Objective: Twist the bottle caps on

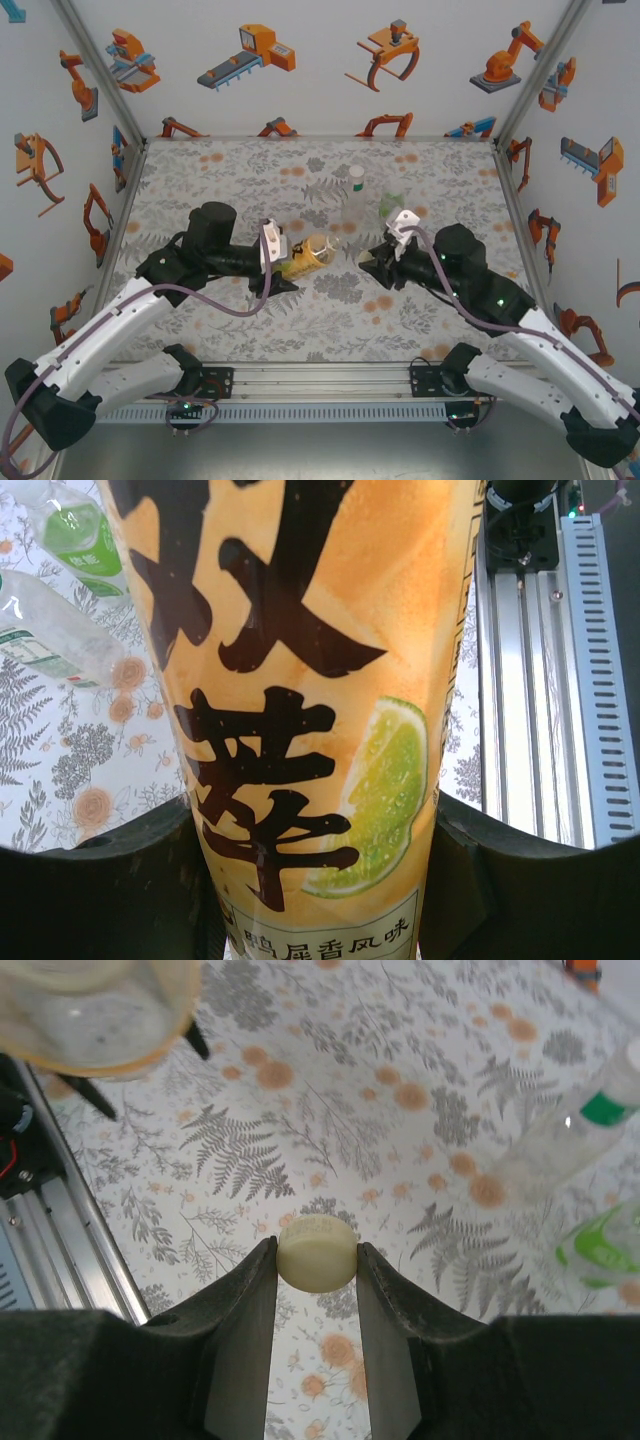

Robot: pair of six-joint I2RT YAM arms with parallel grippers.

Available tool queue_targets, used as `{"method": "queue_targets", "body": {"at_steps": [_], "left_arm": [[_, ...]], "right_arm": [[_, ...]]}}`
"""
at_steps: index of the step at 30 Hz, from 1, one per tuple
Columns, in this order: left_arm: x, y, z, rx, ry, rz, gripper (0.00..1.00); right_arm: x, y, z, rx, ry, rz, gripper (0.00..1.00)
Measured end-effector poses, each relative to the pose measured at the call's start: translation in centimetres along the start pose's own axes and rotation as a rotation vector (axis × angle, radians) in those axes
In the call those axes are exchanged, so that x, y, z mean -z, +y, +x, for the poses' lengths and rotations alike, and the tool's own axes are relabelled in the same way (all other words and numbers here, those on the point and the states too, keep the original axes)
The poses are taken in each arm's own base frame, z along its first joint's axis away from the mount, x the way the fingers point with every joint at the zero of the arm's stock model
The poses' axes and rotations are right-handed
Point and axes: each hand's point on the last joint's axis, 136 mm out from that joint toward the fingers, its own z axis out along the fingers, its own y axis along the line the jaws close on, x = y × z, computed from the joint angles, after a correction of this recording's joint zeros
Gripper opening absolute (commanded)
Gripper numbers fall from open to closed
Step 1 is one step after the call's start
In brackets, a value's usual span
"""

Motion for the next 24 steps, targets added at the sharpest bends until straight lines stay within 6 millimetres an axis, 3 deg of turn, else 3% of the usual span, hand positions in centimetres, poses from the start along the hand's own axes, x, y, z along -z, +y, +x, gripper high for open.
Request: {"method": "queue_targets", "body": {"at_steps": [8, 15, 24], "left_arm": [[-0.2, -1.5, 0.1, -0.087, 0.05, 0.048, 0.0], [-0.7, -1.8, 1.0, -0.125, 0.117, 0.073, 0.0], [-0.9, -2.0, 1.6, -0.152, 0.151, 0.077, 0.0]], "right_arm": [[2.0, 3.6, -1.8, 0.193, -0.062, -0.189, 0.23], [2.8, 6.0, -1.8, 0.281, -0.089, -0.33, 0.16], [3.3, 7.1, -2.1, 0.308, -0.117, -0.394, 0.12]]}}
